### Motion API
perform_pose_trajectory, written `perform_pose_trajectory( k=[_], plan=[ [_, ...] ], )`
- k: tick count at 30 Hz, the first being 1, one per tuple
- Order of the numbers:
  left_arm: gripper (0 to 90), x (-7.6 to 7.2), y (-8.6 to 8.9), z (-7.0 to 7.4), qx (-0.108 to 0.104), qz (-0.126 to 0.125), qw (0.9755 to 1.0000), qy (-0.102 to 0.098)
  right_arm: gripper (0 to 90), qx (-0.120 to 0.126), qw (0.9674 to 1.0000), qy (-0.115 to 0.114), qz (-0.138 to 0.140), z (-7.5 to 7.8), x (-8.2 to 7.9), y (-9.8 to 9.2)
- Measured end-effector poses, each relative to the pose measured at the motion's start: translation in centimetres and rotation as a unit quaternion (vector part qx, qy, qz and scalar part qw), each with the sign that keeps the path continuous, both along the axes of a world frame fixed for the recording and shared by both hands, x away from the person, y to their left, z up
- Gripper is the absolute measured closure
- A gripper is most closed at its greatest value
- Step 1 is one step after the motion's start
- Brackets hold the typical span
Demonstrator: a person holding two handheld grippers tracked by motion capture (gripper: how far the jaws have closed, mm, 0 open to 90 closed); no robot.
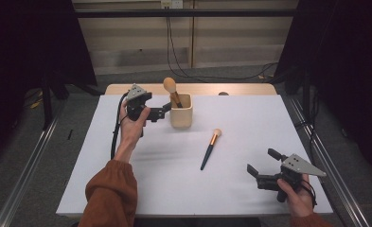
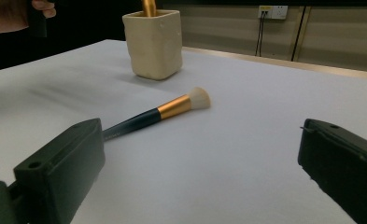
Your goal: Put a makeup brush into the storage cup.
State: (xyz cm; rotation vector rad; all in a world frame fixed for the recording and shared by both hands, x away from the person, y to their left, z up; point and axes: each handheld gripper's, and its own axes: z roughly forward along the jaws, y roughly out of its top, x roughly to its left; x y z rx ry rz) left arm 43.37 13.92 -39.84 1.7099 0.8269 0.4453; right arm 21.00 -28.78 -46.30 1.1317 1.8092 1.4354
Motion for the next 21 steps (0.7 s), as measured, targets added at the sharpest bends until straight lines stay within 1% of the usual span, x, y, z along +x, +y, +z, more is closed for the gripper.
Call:
perform_pose_trajectory(
  k=[3,5,7,10,12,13,16,18,19,21],
  plan=[
    [3.0,-0.4,0.3,-0.1,0.007,0.004,1.0,-0.002,0.4,0.0,1.0,0.001,0.001,0.0,0.0,0.0],
    [2.9,-0.7,0.5,-0.2,0.004,0.005,1.0,0.002,0.5,0.0,1.0,0.0,0.001,0.0,0.0,0.0],
    [2.9,-0.9,0.7,-0.5,0.01,0.004,0.9999,0.002,0.5,0.001,1.0,0.0,0.001,0.0,0.0,0.0],
    [2.9,-1.1,1.1,-0.9,0.009,0.001,0.9998,0.016,0.5,0.0,1.0,0.0,0.001,0.0,0.0,0.0],
    [2.9,-1.2,1.5,-1.0,0.01,-0.003,0.9998,0.019,0.5,0.0,1.0,0.0,0.001,0.0,0.0,0.0],
    [3.0,-1.4,1.6,-1.0,0.01,0.0,0.9998,0.016,0.5,0.0,1.0,0.0,0.001,0.0,0.0,0.0],
    [3.1,-2.0,2.2,-1.2,0.015,0.013,0.9998,-0.008,0.5,0.001,1.0,0.0,-0.001,0.0,0.0,0.0],
    [3.1,-2.3,2.4,-1.2,0.017,0.007,0.9998,-0.006,0.4,0.0,1.0,-0.001,-0.001,0.0,0.0,0.0],
    [2.6,-2.6,2.6,-1.2,0.014,0.01,0.9998,-0.01,0.5,0.0,1.0,-0.001,-0.001,0.0,0.0,0.1],
    [3.4,-3.1,2.8,-1.3,0.011,0.008,0.9998,-0.011,0.5,-0.001,1.0,-0.001,-0.001,0.0,0.0,0.0]
  ],
)
